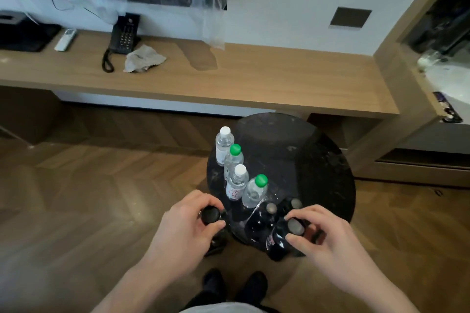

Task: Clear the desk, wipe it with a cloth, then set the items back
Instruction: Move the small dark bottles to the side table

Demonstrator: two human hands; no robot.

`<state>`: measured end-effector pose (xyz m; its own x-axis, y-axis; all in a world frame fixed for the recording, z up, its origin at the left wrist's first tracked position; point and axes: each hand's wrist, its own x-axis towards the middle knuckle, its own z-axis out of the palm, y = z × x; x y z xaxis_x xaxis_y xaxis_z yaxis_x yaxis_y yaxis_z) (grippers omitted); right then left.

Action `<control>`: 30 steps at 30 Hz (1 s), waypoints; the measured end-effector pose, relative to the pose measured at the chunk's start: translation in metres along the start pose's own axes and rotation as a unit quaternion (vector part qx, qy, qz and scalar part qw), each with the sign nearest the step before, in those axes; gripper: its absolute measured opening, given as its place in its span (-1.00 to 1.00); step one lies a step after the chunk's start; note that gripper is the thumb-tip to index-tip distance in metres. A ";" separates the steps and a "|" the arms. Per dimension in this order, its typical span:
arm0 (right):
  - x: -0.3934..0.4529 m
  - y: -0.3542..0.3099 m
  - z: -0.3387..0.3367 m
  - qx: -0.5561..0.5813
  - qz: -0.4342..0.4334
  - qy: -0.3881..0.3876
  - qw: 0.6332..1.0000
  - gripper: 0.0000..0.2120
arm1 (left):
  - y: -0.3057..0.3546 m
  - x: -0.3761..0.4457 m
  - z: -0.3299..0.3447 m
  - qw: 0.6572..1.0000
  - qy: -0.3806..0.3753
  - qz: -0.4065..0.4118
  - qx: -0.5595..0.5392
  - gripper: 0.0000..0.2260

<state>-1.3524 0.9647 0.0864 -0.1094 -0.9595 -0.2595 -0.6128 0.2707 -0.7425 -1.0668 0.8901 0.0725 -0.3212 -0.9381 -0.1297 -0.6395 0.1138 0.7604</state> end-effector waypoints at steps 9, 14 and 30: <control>-0.006 0.060 -0.028 0.018 0.035 0.021 0.999 -0.69 | 0.013 -0.004 0.068 0.995 -0.067 0.055 0.047 -0.76; 0.013 0.102 -0.050 0.005 0.027 0.007 1.000 -0.67 | 0.036 -0.002 0.115 0.994 -0.092 0.044 0.050 -0.76; 0.093 0.221 -0.117 -0.132 -0.031 -0.111 0.984 -0.67 | 0.096 0.059 0.285 0.985 -0.069 -0.080 0.135 -0.75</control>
<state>-1.5890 0.9264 -0.0293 0.0905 -0.9250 -0.3689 -0.7985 0.1540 -0.5820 -1.3465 0.9385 -0.0430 -0.2814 -0.8998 -0.3333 -0.8461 0.0688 0.5286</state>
